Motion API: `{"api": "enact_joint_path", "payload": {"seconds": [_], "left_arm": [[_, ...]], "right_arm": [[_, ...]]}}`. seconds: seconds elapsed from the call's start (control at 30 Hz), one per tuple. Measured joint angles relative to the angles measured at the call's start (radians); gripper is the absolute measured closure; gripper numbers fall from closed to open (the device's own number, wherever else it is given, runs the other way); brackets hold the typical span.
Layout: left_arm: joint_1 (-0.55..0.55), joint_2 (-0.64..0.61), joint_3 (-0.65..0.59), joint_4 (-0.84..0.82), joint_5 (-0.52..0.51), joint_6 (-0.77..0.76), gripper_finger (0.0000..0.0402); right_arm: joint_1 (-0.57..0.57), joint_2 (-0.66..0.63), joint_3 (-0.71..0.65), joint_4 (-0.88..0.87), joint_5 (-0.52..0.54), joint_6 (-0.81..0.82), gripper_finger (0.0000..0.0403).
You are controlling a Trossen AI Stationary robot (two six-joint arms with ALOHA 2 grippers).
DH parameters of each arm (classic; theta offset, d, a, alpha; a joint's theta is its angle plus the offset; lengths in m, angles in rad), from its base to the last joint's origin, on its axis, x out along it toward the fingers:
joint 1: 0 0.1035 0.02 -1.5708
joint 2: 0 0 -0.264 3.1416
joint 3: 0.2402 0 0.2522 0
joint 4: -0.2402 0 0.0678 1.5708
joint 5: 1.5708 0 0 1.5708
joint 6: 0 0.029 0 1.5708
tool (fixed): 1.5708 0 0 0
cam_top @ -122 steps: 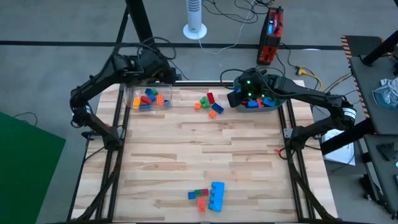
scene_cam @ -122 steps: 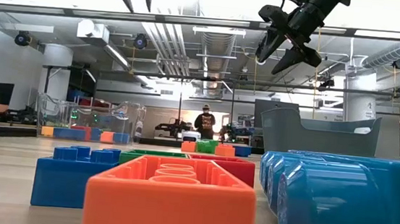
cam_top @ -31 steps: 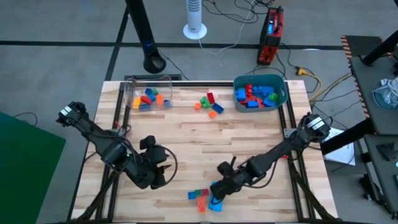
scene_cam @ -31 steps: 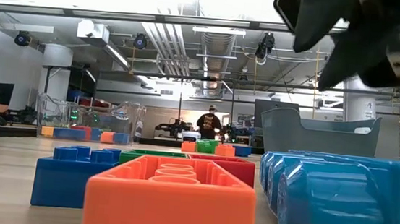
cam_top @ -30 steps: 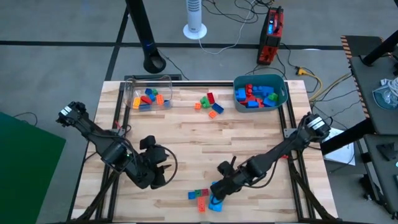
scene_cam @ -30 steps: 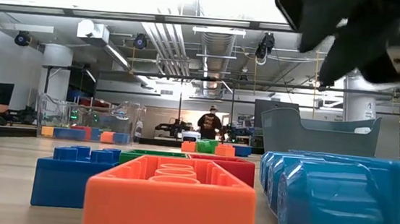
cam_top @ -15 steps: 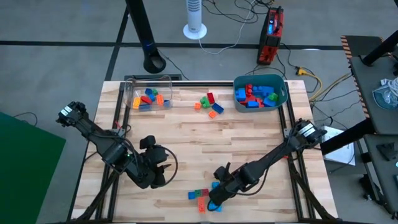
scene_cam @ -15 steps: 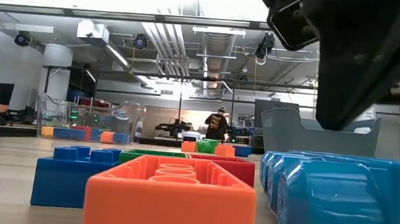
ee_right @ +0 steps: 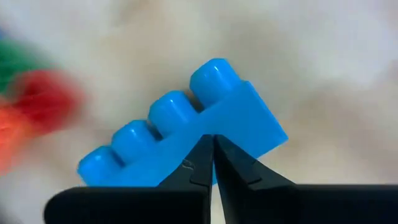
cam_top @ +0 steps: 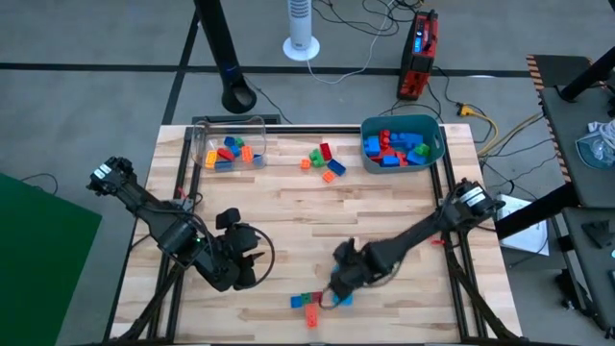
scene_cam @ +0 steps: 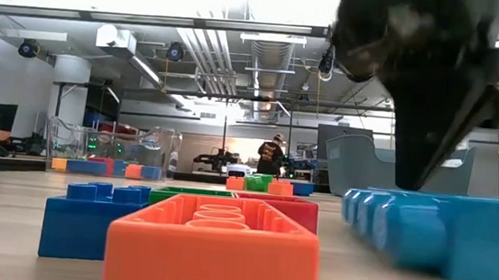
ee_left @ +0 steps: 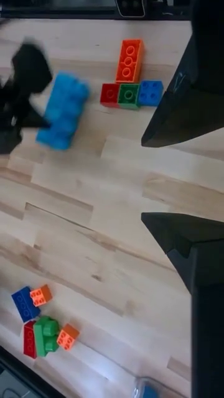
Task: Sort blocks by size
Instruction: Put the big blue game piece into the blue bin
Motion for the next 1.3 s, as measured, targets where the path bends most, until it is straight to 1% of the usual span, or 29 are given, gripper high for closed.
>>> {"api": "enact_joint_path", "payload": {"seconds": [0.1,0.17,0.37,0.47,0.53,0.63,0.77,0.9,0.97,1.03,1.1,1.3], "left_arm": [[0.0,0.0,0.0,0.0,-0.004,0.007,0.0233],[0.0,0.0,0.0,-0.001,-0.005,0.007,0.0233],[0.0,0.0,0.0,0.001,-0.004,0.004,0.0233],[0.0,0.0,0.0,0.0,-0.004,0.004,0.0233],[0.0,0.0,0.0,-0.002,-0.004,0.006,0.0233],[0.0,0.0,0.0,-0.002,-0.004,0.016,0.0233],[0.0,0.0,0.0,-0.002,-0.004,0.03,0.0233],[0.0,0.0,0.0,-0.002,-0.004,0.036,0.0233],[0.0,0.0,0.0,-0.002,-0.004,0.045,0.0233],[0.0,0.0,0.0,-0.003,-0.004,0.058,0.0233],[0.0,0.0,0.0,-0.004,-0.005,0.065,0.0233],[0.0,0.0,0.0,-0.009,-0.005,0.068,0.0233]], "right_arm": [[-0.061,-0.027,0.025,-0.143,0.014,-0.121,0.0394],[-0.103,-0.059,0.05,-0.184,0.003,-0.137,0.0394],[-0.157,-0.149,0.082,-0.243,-0.019,0.094,0.039],[-0.161,-0.194,0.082,-0.276,-0.031,0.126,0.0371],[-0.16,-0.216,0.084,-0.311,-0.031,0.138,0.0346],[-0.15,-0.229,0.083,-0.362,-0.032,0.166,0.0293],[-0.142,-0.224,0.073,-0.371,-0.051,0.22,0.0199],[-0.143,-0.17,0.05,-0.363,-0.083,0.249,0.0101],[-0.143,-0.14,0.042,-0.345,-0.113,0.23,0.0058],[-0.143,-0.109,0.034,-0.307,-0.135,0.196,0.0025],[-0.143,-0.076,0.029,-0.285,-0.136,0.169,0.0009],[-0.155,-0.011,0.028,-0.264,-0.138,0.103,0.0013]]}}
